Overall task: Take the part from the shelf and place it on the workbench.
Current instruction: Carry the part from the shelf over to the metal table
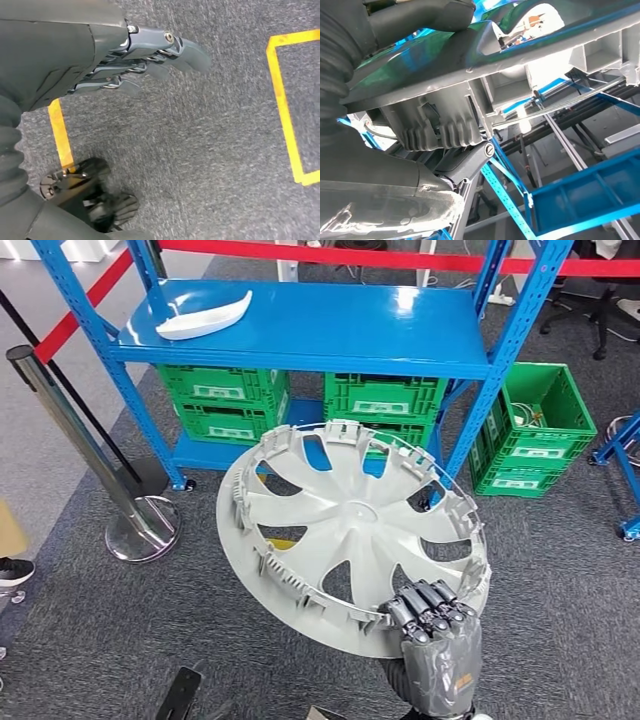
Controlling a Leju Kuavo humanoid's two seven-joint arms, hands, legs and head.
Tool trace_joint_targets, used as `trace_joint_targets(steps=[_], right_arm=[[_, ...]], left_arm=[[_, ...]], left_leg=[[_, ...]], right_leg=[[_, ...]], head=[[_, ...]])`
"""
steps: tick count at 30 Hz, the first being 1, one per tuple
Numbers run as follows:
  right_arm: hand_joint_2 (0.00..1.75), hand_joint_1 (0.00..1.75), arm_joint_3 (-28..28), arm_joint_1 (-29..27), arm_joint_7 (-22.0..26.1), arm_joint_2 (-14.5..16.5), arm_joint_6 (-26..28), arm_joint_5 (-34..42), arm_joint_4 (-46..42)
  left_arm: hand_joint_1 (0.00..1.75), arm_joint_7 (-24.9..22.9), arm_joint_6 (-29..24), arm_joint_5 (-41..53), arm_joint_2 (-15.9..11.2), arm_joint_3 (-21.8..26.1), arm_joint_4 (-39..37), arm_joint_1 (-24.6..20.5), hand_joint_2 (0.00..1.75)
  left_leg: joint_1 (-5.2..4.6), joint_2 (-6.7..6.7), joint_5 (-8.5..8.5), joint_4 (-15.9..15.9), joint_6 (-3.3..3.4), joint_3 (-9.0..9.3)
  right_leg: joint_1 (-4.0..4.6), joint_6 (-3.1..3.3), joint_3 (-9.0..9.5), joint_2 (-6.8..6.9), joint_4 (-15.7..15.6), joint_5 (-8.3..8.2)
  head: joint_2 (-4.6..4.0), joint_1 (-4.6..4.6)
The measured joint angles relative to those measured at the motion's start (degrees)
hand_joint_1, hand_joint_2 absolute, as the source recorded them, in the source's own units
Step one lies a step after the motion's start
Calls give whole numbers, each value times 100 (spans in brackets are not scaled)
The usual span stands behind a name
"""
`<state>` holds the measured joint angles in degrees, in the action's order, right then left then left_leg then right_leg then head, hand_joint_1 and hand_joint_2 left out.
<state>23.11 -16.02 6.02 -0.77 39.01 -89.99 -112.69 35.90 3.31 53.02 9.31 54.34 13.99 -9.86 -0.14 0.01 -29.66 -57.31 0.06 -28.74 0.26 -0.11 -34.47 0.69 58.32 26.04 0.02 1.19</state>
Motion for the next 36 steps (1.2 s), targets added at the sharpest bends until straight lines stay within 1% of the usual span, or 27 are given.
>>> trace_joint_targets(steps=[2,3,5,7,8,9,10,11,12,14,15,17,18,19,20,22,23,24,25,26,28,29,30,32,33,34,36], right_arm=[[175,175,-1,8,1,1,0,0,7],[175,175,-2,11,0,1,0,0,11],[175,175,-5,19,0,1,0,1,24],[175,175,-5,27,1,1,0,2,42],[175,175,-5,28,-2,1,0,2,53],[175,175,-5,31,-4,1,0,2,64],[175,175,-5,35,-6,1,0,2,74],[175,175,-3,44,-8,1,0,2,83],[175,175,-1,59,-9,1,0,2,90],[175,175,13,89,-14,6,0,2,103],[175,175,19,101,-17,10,0,1,110],[175,175,25,108,-21,15,0,1,119],[175,175,25,102,-23,17,0,1,119],[175,175,20,81,-25,17,0,1,109],[175,175,8,42,-27,17,0,1,88],[175,175,-30,-61,-35,15,0,1,23],[175,175,-53,-118,-44,14,0,2,-15],[175,175,-75,-168,-55,12,0,2,-52],[175,175,-97,-217,-63,10,0,2,-86],[175,175,-116,-259,-70,8,0,2,-118],[175,175,-144,-316,-80,7,0,2,-166],[175,175,-151,-334,-85,7,1,2,-186],[175,175,-156,-349,-87,6,1,2,-202],[175,175,-163,-374,-87,3,2,1,-226],[175,175,-168,-387,-86,-1,2,1,-233],[175,175,-173,-399,-86,-5,2,1,-239],[175,175,-184,-414,-87,-15,2,1,-246]], left_arm=[[0,-3,1,0,-1,0,0,-6,175],[0,-5,1,-2,-1,0,0,-12,175],[0,-5,2,-4,4,-2,0,-27,175],[0,-5,3,-5,6,-4,0,-32,175],[0,-6,4,-5,7,-5,0,-31,175],[0,-7,5,-3,8,-6,0,-31,175],[0,-9,7,-2,9,-8,0,-32,175],[0,-15,9,-1,10,-13,0,-35,175],[0,-24,10,2,9,-20,0,-39,175],[0,-45,14,8,6,-49,0,-50,175],[0,-54,16,10,3,-66,0,-53,175],[0,-64,21,20,-2,-89,0,-51,175],[0,-72,20,27,-2,-95,0,-42,175],[0,-79,14,35,3,-99,0,-31,175],[0,-85,3,41,13,-103,0,-22,175],[0,-90,-35,44,46,-109,0,-14,175],[0,-90,-57,44,68,-110,0,-13,175],[0,-87,-75,44,89,-112,0,-13,175],[0,-85,-90,44,109,-114,0,-12,175],[0,-84,-96,44,128,-117,0,-13,175],[0,-78,-98,44,149,-127,1,-17,175],[0,-74,-99,44,155,-133,1,-19,175],[0,-70,-101,43,161,-137,1,-22,175],[0,-65,-102,42,180,-140,0,-24,175],[0,-64,-102,40,191,-140,-1,-31,175],[0,-64,-102,40,202,-140,-2,-36,175],[0,-56,-90,39,216,-142,-4,-42,175]], left_leg=[[0,12,95,57,50,-56],[12,23,160,87,86,-98],[39,45,301,124,136,-221],[39,49,433,114,147,-393],[39,53,499,107,139,-482],[43,57,563,97,126,-573],[49,60,623,84,109,-661],[56,59,682,66,85,-741],[56,55,736,48,54,-811],[48,45,859,27,-11,-898],[47,43,925,38,-42,-917],[65,40,1026,67,-104,-943],[76,36,943,34,-137,-968],[84,32,733,-98,-167,-1008],[89,28,415,-352,-189,-1065],[89,25,-223,-1122,-213,-1189],[89,25,-354,-1467,-214,-1210],[88,24,-338,-1665,-204,-1165],[87,17,-210,-1665,-182,-1027],[82,-14,-57,-1459,-144,-790],[65,-181,3,-657,-37,-145],[55,-256,-76,-276,-3,118],[42,-296,-156,-18,18,278],[33,-229,-140,152,34,310],[39,-166,-67,167,63,263],[50,-110,8,186,96,195],[66,4,145,205,142,22]], right_leg=[[-16,-73,-33,-8,-4,-42],[-19,-109,-79,-20,53,53],[-39,-174,-229,-46,464,527],[-67,-235,-388,-51,1168,1004],[-81,-260,-400,-51,1426,1061],[-95,-282,-338,-51,1528,986],[-111,-300,-184,-50,1434,811],[-130,-314,70,-50,1142,625],[-141,-326,377,-54,722,550],[-137,-286,871,-69,-47,606],[-120,-250,953,-74,-229,670],[-100,-147,873,-65,-255,609],[-99,-91,817,-56,-246,554],[-101,-33,752,-43,-245,489],[-102,13,681,-29,-243,416],[-80,61,524,-15,-218,270],[-70,68,426,-16,-197,196],[-59,68,318,-27,-169,127],[-49,61,197,-50,-135,61],[-40,49,83,-85,-102,0],[-26,15,-87,-161,-44,-114],[-21,-7,-140,-200,-28,-177],[-24,-33,-175,-238,-31,-245],[-33,-99,-220,-323,-76,-394],[-40,-130,-260,-334,-76,-384],[-42,-155,-325,-311,3,-260],[-58,-199,-523,-190,498,283]], head=[[0,-2],[0,0],[0,21],[0,41],[0,45],[0,48],[0,53],[0,53],[0,56],[0,56],[0,58],[0,62],[0,61],[0,52],[0,40],[0,24],[0,21],[0,21],[0,19],[0,18],[0,22],[0,24],[0,23],[0,20],[0,15],[0,22],[0,55]])
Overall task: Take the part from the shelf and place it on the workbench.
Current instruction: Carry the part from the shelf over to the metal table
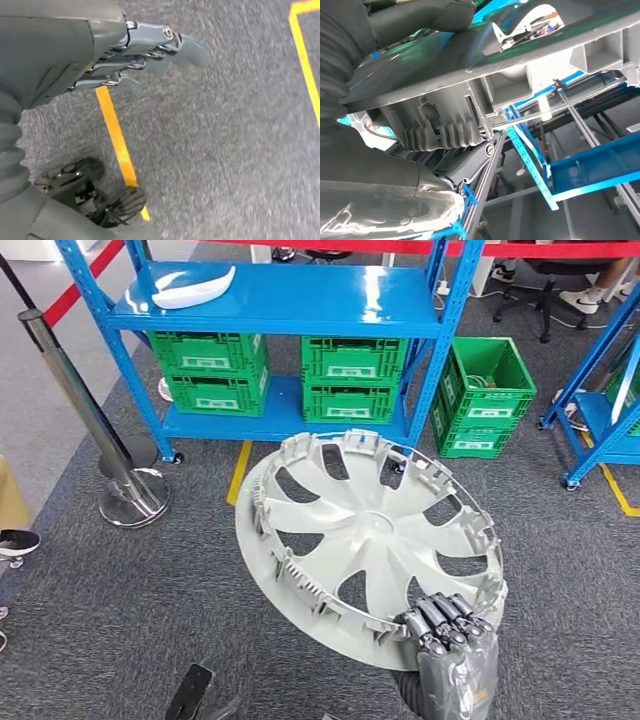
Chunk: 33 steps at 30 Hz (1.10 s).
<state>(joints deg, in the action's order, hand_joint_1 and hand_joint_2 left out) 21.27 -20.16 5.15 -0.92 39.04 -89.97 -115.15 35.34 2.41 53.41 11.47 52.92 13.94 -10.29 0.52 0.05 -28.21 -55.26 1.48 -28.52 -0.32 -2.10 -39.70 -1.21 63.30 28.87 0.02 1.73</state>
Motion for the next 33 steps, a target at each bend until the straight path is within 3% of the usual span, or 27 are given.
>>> trace_joint_targets(steps=[1,2,3,4,5,6,7,9,10,11,13,14,16,17,18,19,20,22,24,25,27,29,31,33], right_arm=[[175,175,-3,-4,-4,-3,0,0,-1],[175,175,-7,-9,-8,-4,0,1,-2],[175,175,-12,-18,-12,-4,0,1,-2],[175,175,-17,-29,-14,-4,0,1,-2],[175,175,-23,-40,-12,-4,0,1,-4],[175,175,-27,-51,-7,-4,0,1,-7],[175,175,-30,-57,-2,-4,0,1,-11],[175,175,-33,-56,20,-1,0,2,-22],[175,175,-33,-52,37,2,0,2,-25],[175,175,-35,-51,59,8,0,3,-26],[175,175,-52,-60,114,34,0,3,-26],[175,175,-67,-66,150,52,0,3,-26],[175,175,-107,-85,230,92,0,3,-31],[175,175,-130,-102,269,113,0,3,-37],[175,175,-158,-127,301,134,0,3,-45],[175,175,-186,-157,327,154,0,3,-57],[175,175,-215,-190,345,173,0,3,-72],[175,175,-262,-248,364,205,0,3,-108],[175,175,-297,-288,384,228,0,3,-149],[175,175,-317,-310,396,241,0,3,-171],[175,175,-366,-369,416,272,0,3,-222],[175,175,-406,-410,427,294,0,7,-264],[175,175,-427,-426,443,307,0,9,-285],[175,175,-453,-464,457,326,0,10,-301]], left_arm=[[0,11,13,1,5,-2,0,5,175],[0,27,28,1,6,-4,0,11,175],[0,45,43,1,7,-8,0,14,175],[0,60,56,2,8,-15,0,14,175],[0,69,66,2,9,-28,0,14,175],[0,74,75,3,10,-43,0,12,175],[0,77,83,3,10,-59,0,8,175],[0,78,93,-2,5,-86,0,-7,175],[0,78,98,-8,0,-93,0,-18,175],[0,76,104,-17,-4,-98,0,-28,175],[0,67,122,-35,-10,-100,0,-38,175],[0,60,131,-42,-13,-101,0,-37,175],[0,44,149,-50,-20,-102,0,-33,175],[0,34,156,-53,-24,-103,0,-32,175],[0,24,159,-55,-27,-105,0,-33,175],[0,14,150,-56,-26,-109,0,-37,175],[0,7,128,-58,-20,-116,0,-44,175],[0,1,66,-65,8,-131,0,-65,175],[0,-2,23,-75,51,-139,0,-77,175],[0,-4,15,-80,71,-142,0,-81,175],[0,-9,19,-84,118,-152,0,-107,175],[0,-9,29,-93,158,-179,0,-143,175],[0,-8,35,-100,178,-210,0,-136,175],[0,-8,39,-100,182,-231,0,-105,175]], left_leg=[[-1,51,64,0,6,-98],[-2,115,134,-3,2,-190],[-2,182,207,-7,-6,-282],[-2,248,273,-13,-18,-371],[-2,307,331,-20,-35,-449],[-2,359,383,-32,-61,-512],[-9,398,422,-49,-89,-558],[-30,472,488,-91,-155,-604],[-34,518,517,-102,-188,-613],[-30,569,546,-108,-222,-616],[2,454,446,-192,-302,-646],[12,323,268,-362,-334,-702],[19,85,-242,-1036,-363,-927],[17,52,-434,-1417,-358,-1049],[13,40,-511,-1679,-343,-1114],[8,33,-470,-1751,-317,-1094],[-1,13,-321,-1591,-279,-972],[-20,-189,27,-904,-154,-570],[-34,-416,179,-397,-71,-313],[-39,-452,173,-316,-56,-283],[-36,-332,181,-198,-54,-271],[-8,-186,194,-69,-24,-254],[2,-43,211,-27,-4,-266],[0,104,219,-33,-7,-288]], right_leg=[[-11,-27,-97,47,383,257],[-23,-58,-166,72,761,368],[-34,-83,-183,83,1053,311],[-45,-103,-129,94,1179,117],[-57,-117,24,124,1109,-108],[-67,-126,305,204,810,-233],[-64,-133,689,317,337,-193],[-44,-81,1299,479,-561,127],[-27,-37,1416,480,-788,252],[-21,21,1402,435,-850,284],[-23,133,1325,344,-839,220],[-25,183,1297,301,-840,174],[-12,250,1236,201,-832,82],[4,264,1201,140,-822,44],[22,272,1162,74,-807,12],[40,276,1121,5,-788,-10],[56,276,1092,-64,-765,-21],[75,272,1042,-188,-716,-26],[59,232,981,-312,-679,-48],[43,195,943,-375,-671,-70],[20,121,864,-460,-656,-97],[30,58,702,-287,-443,51],[17,-11,389,-20,188,398],[-18,-69,79,69,865,654]], head=[[0,22],[0,34],[0,38],[0,39],[0,40],[0,39],[0,44],[0,43],[0,43],[0,40],[0,37],[0,34],[0,27],[0,27],[0,26],[0,26],[0,26],[0,35],[0,41],[0,36],[0,9],[0,36],[0,63],[0,64]])
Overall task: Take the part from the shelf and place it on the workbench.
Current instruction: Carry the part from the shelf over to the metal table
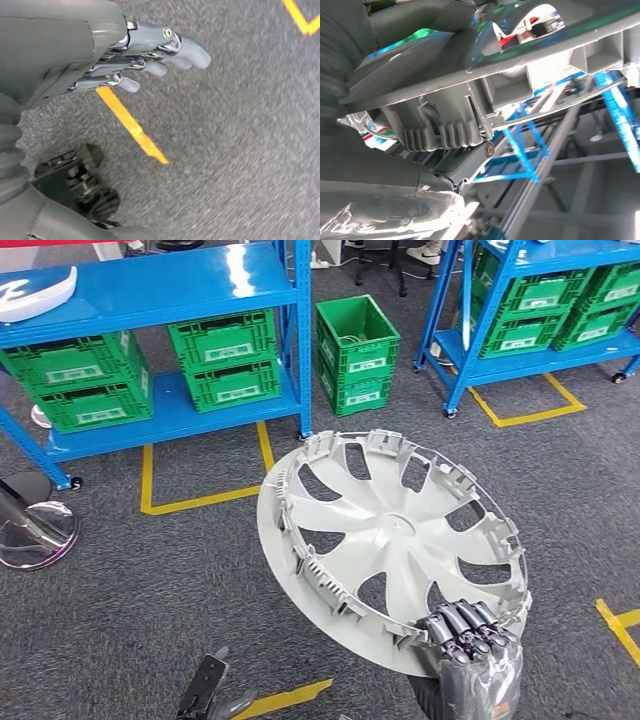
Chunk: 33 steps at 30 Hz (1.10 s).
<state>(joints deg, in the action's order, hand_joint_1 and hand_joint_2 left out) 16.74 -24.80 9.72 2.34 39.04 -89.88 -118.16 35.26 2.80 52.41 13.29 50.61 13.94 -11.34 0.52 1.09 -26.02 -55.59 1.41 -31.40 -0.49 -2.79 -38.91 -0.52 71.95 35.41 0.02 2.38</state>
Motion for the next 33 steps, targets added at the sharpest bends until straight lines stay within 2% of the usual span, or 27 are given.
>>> trace_joint_targets(steps=[2,5,7,9,10,11,12,14,15,16,17,18,19,21,22,23,25,26,27,28,30,31,32,33], right_arm=[[175,175,-22,-39,3,15,0,2,-12],[175,175,-35,-57,4,22,0,4,-20],[175,175,-94,-119,26,75,0,6,-105],[175,175,-167,-205,50,146,0,7,-213],[175,175,-186,-234,54,168,0,7,-240],[175,175,-202,-257,55,186,0,7,-260],[175,175,-214,-273,57,201,0,7,-274],[175,175,-228,-286,61,228,0,4,-292],[175,175,-232,-289,62,237,0,3,-294],[175,175,-235,-295,63,244,0,2,-295],[175,175,-237,-302,63,248,0,2,-295],[175,175,-239,-309,63,251,0,2,-295],[175,175,-243,-314,62,256,0,2,-296],[175,175,-255,-322,66,273,0,-2,-305],[175,175,-267,-325,73,286,0,-3,-315],[175,175,-281,-332,86,304,0,-4,-330],[175,175,-320,-356,125,351,0,-4,-366],[175,175,-341,-376,147,374,0,-4,-384],[175,175,-361,-392,167,395,0,-5,-405],[175,175,-378,-401,186,414,0,-5,-424],[175,175,-403,-412,208,442,0,-7,-459],[175,175,-414,-422,212,455,0,-6,-471],[175,175,-428,-440,207,468,0,-5,-485],[175,175,-447,-464,195,483,0,-5,-506]], left_arm=[[0,0,3,0,1,-9,0,13,175],[0,0,6,0,6,-11,0,12,175],[0,-1,1,0,24,-29,0,1,175],[0,-2,-7,0,41,-51,0,-8,175],[0,-2,-8,0,45,-57,0,-10,175],[0,-2,-9,0,49,-61,0,-13,175],[0,-2,-11,0,51,-64,0,-15,175],[0,-2,-15,0,48,-70,0,-6,175],[0,-2,-16,0,44,-72,0,6,175],[0,-2,-18,0,40,-75,0,18,175],[0,-2,-18,0,38,-79,0,25,175],[0,-2,-20,0,37,-85,0,27,175],[0,-2,-24,-1,37,-92,0,26,175],[0,-4,-44,-7,31,-106,0,23,175],[0,-5,-57,-10,28,-112,0,23,175],[0,-10,-69,-14,25,-119,0,24,175],[0,-17,-90,-16,30,-139,0,24,175],[0,-21,-100,-16,37,-149,0,18,175],[0,-22,-109,-17,46,-155,0,9,175],[0,-27,-118,-17,56,-157,0,4,175],[0,-38,-130,-17,60,-158,0,18,175],[0,-45,-133,-17,55,-160,0,30,175],[0,-50,-136,-16,51,-163,0,38,175],[0,-54,-136,-14,49,-172,0,40,175]], left_leg=[[0,87,7,-3,-6,-10],[1,125,10,-3,-9,-11],[-28,254,10,-29,-69,-14],[-52,407,22,-53,-158,-14],[-43,431,19,-59,-194,-18],[-30,383,-31,-100,-230,-30],[-18,285,-150,-226,-261,-77],[-2,31,-565,-837,-297,-316],[0,-34,-778,-1251,-296,-484],[0,-61,-911,-1589,-289,-621],[-1,-72,-930,-1753,-275,-680],[-2,-84,-831,-1690,-254,-635],[-4,-119,-642,-1417,-224,-490],[-3,-374,-276,-655,-138,-115],[-4,-494,-193,-370,-106,16],[-6,-579,-175,-214,-87,75],[-10,-516,-186,-135,-78,83],[-2,-450,-166,-111,-68,84],[8,-384,-145,-82,-52,90],[19,-305,-128,-53,-38,96],[14,-142,-124,-47,-21,91],[10,-56,-126,-48,-19,87],[8,26,-128,-50,-20,83],[7,100,-131,-51,-24,82]], right_leg=[[-18,-28,-106,16,243,39],[-26,-36,-51,25,153,-45],[-18,6,439,214,-752,-387],[1,92,849,337,-1564,-687],[-2,144,843,274,-1564,-711],[-7,187,832,230,-1567,-733],[-12,234,823,184,-1574,-761],[-13,308,794,87,-1580,-810],[-2,328,768,27,-1577,-828],[10,338,746,-41,-1571,-841],[24,341,728,-114,-1563,-851],[35,340,716,-187,-1552,-857],[45,337,710,-261,-1539,-861],[53,322,689,-395,-1506,-867],[50,302,657,-457,-1487,-875],[41,272,616,-516,-1472,-889],[20,193,532,-629,-1470,-929],[16,160,497,-611,-1453,-921],[21,130,434,-509,-1360,-856],[27,102,321,-361,-1143,-722],[20,50,-27,-66,-400,-336],[8,25,-195,-12,-39,-189],[-4,5,-281,11,164,-140],[-17,-10,-255,29,150,-197]], head=[[0,1],[0,1],[0,-5],[0,-17],[0,-23],[0,-27],[0,-32],[0,-46],[0,-48],[0,-48],[0,-48],[0,-47],[0,-48],[0,-43],[0,-45],[0,-48],[0,-60],[0,-62],[0,-46],[0,-27],[0,7],[0,9],[0,8],[0,10]])
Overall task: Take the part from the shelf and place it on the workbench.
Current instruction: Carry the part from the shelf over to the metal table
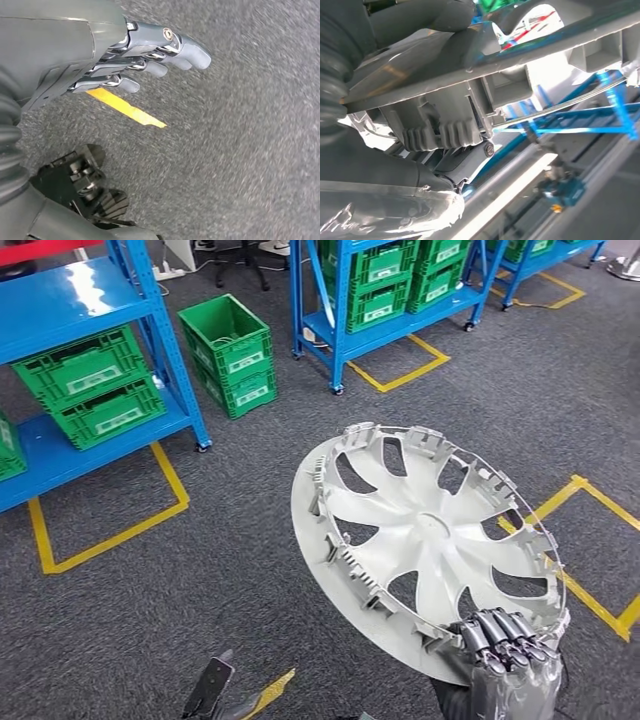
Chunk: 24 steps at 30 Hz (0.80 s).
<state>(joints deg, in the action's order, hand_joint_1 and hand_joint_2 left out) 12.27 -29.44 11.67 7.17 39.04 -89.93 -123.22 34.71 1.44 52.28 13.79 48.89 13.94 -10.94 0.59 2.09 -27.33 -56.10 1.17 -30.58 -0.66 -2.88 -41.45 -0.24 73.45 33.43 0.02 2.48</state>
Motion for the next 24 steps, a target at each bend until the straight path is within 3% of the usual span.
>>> trace_joint_targets(steps=[1,3,5,8,10,12,13,14,15,16,17,19,21,23,24], right_arm=[[175,175,-18,-29,-19,18,0,1,-31],[175,175,-54,-76,-79,50,0,1,-122],[175,175,-87,-110,-153,83,0,1,-226],[175,175,-154,-191,-244,133,0,1,-355],[175,175,-205,-250,-254,181,0,1,-442],[175,175,-253,-279,-252,235,0,1,-525],[175,175,-279,-284,-250,257,0,1,-560],[175,175,-309,-294,-250,280,0,1,-595],[175,175,-341,-307,-249,303,0,1,-630],[175,175,-370,-319,-248,324,0,1,-660],[175,175,-395,-329,-243,342,0,1,-689],[175,175,-444,-341,-225,381,0,0,-743],[175,175,-491,-349,-206,419,0,0,-792],[175,175,-527,-371,-196,453,0,0,-837],[175,175,-542,-385,-193,467,0,0,-859]], left_arm=[[0,-4,-1,3,-1,-12,0,-1,175],[0,-11,-4,7,1,-41,0,-3,175],[0,-19,-8,3,-3,-71,0,-3,175],[0,-30,-9,-3,-7,-114,0,-1,175],[0,-33,-11,-3,-4,-132,0,-2,175],[0,-41,-21,-3,-8,-137,0,19,175],[0,-49,-28,-3,-12,-138,0,39,175],[0,-59,-37,-3,-15,-140,0,60,175],[0,-66,-46,-2,-16,-144,0,75,175],[0,-71,-53,-2,-17,-150,0,83,175],[0,-73,-59,-1,-18,-156,0,85,175],[0,-73,-64,-1,-20,-164,0,83,175],[0,-79,-66,0,-21,-166,0,84,175],[0,-86,-66,-1,-11,-172,0,82,175],[0,-86,-66,-1,-3,-177,0,77,175]], left_leg=[[0,65,-6,-1,-9,5],[-14,174,-26,-6,-45,26],[-45,253,-44,-22,-99,41],[-50,347,-65,-41,-179,56],[-26,182,-254,-247,-232,-15],[-10,-78,-650,-906,-256,-294],[-8,-136,-825,-1304,-255,-475],[-8,-163,-913,-1605,-249,-615],[-8,-176,-877,-1707,-237,-669],[-8,-189,-731,-1583,-218,-619],[-8,-231,-503,-1257,-193,-472],[-1,-471,-161,-522,-133,-144],[-5,-645,-100,-174,-107,-9],[-7,-569,-94,-102,-88,-1],[1,-509,-72,-67,-66,8]], right_leg=[[-11,-7,155,33,-254,-151],[-5,1,653,231,-1092,-464],[16,63,949,362,-1587,-575],[21,172,947,242,-1622,-590],[6,245,938,144,-1640,-621],[7,304,921,36,-1648,-642],[16,322,909,-27,-1646,-648],[26,333,902,-98,-1642,-652],[36,337,898,-171,-1636,-655],[44,339,898,-244,-1627,-657],[50,339,902,-317,-1617,-657],[54,321,885,-446,-1588,-659],[34,261,819,-558,-1566,-679],[7,180,749,-659,-1573,-710],[9,149,711,-613,-1539,-687]], head=[[0,-1],[0,1],[0,-10],[0,-21],[0,-37],[0,-60],[0,-65],[0,-66],[0,-66],[0,-65],[0,-66],[0,-60],[0,-62],[0,-70],[0,-63]])
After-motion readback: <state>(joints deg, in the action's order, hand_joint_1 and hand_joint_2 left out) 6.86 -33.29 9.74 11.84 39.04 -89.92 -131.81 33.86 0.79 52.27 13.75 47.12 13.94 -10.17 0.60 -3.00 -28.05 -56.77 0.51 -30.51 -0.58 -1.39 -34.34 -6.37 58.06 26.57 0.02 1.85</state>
